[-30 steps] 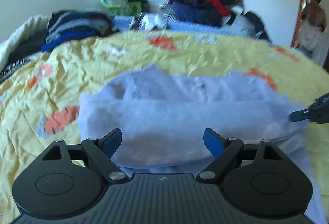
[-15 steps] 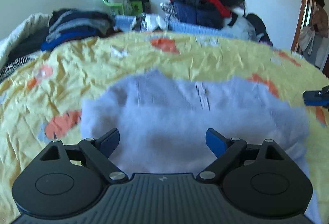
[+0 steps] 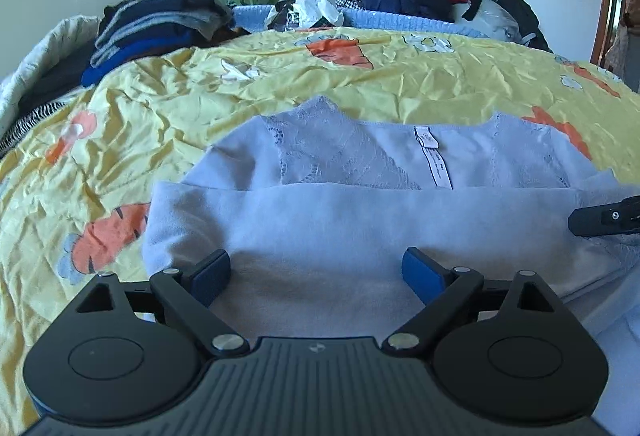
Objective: Fold small clothes
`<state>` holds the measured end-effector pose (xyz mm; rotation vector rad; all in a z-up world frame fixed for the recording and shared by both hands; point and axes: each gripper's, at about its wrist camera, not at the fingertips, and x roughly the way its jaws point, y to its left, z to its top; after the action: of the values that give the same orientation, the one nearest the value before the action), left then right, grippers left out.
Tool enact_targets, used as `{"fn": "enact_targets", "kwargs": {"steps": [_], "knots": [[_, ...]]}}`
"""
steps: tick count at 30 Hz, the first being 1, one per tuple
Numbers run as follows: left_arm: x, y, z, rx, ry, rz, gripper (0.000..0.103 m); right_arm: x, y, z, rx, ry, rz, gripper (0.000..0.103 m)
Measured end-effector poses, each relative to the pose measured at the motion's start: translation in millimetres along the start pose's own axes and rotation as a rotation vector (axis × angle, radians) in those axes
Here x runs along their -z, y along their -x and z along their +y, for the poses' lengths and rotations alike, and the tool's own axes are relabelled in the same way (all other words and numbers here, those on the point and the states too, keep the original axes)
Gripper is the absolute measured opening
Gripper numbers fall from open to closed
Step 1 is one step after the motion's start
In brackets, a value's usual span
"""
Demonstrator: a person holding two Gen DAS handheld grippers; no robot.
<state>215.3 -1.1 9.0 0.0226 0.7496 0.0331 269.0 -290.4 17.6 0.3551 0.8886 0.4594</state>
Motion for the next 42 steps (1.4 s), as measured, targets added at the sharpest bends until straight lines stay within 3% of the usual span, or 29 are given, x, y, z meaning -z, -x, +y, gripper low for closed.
{"fn": "enact_targets", "kwargs": {"steps": [4,9,11,15,22,25,29,31,33,34,38,40,42], "knots": [[2.0,-7.7,8.0,0.030,0.031,0.001,0.103,1.9,-0.6,-8.7,-0.022,-0.018,0.009,0.022],[-0.5,-2.8,10.4,0.035,0.013,0.001,0.103,2.9,6.6,-8.7,-0.010,-0.023,0.005,0.019],[-2.2,15.5,15.4,0.042,0.029,-0.046,0.103,3.3,22.7,-2.9,0.003,-0.017,-0.048,0.032],[-15.2,31.8,19.6,0.107,0.039,-0.121,0.103,-2.7,38.7,6.9,-0.047,0.017,-0.120,0.041],[-24.0,-26.8,12.8,0.132,0.002,0.046,0.103,-14.9,0.3,3.9,0.034,-0.001,-0.012,0.049],[-17.7,-30.8,15.2,0.126,-0.019,0.002,0.103,-7.3,-2.7,-5.2,-0.001,-0.002,-0.021,0.045],[-19.3,-27.8,16.0,0.109,-0.028,0.012,0.103,-5.0,1.5,-8.1,-0.005,-0.028,-0.020,0.044],[-19.8,-8.1,19.8,0.077,-0.010,0.013,0.103,-3.1,16.6,-4.8,-0.008,-0.079,-0.021,0.048],[-9.0,30.6,30.1,0.112,0.022,-0.042,0.103,6.2,44.9,-0.5,-0.088,-0.073,-0.043,0.048],[-0.5,49.2,36.4,0.129,0.044,-0.053,0.103,15.3,61.4,-1.0,-0.135,-0.087,-0.051,0.054],[59.1,118.0,67.2,0.224,0.179,-0.025,0.103,72.7,106.1,-20.5,-0.314,-0.224,0.069,0.057],[86.2,139.3,77.5,0.213,0.221,0.013,0.103,103.4,117.8,-32.6,-0.326,-0.304,0.125,0.056],[106.1,154.8,86.5,0.215,0.254,0.032,0.103,126.1,127.0,-36.3,-0.277,-0.312,0.156,0.055]]}}
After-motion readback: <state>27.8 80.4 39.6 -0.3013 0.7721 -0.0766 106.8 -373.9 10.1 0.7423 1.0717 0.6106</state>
